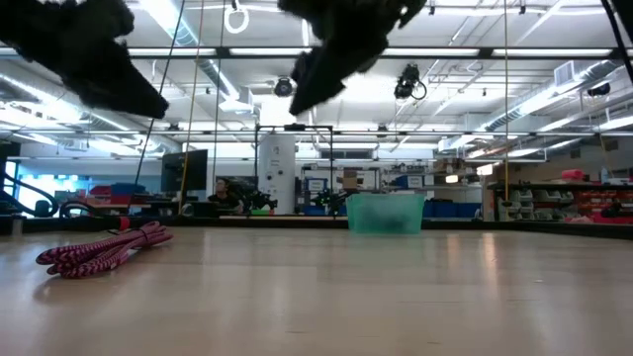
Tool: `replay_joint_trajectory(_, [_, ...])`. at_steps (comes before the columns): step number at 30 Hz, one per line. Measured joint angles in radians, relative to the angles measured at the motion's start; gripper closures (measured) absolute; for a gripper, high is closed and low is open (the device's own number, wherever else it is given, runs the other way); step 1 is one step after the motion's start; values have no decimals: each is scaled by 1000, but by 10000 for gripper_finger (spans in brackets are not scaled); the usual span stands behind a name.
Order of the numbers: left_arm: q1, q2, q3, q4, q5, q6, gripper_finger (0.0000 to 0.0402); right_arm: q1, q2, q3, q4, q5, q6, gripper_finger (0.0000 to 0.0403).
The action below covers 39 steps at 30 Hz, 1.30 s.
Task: Pick and place USB-C Cables
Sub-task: Put the black charger cable into the green bin
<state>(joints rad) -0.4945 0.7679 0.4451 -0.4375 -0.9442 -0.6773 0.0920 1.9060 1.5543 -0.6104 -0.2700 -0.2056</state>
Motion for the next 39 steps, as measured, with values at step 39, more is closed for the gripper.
replay_joint_trajectory(39, [840,286,2,-405,465,-192,234,324,7,0,155,130,77,209])
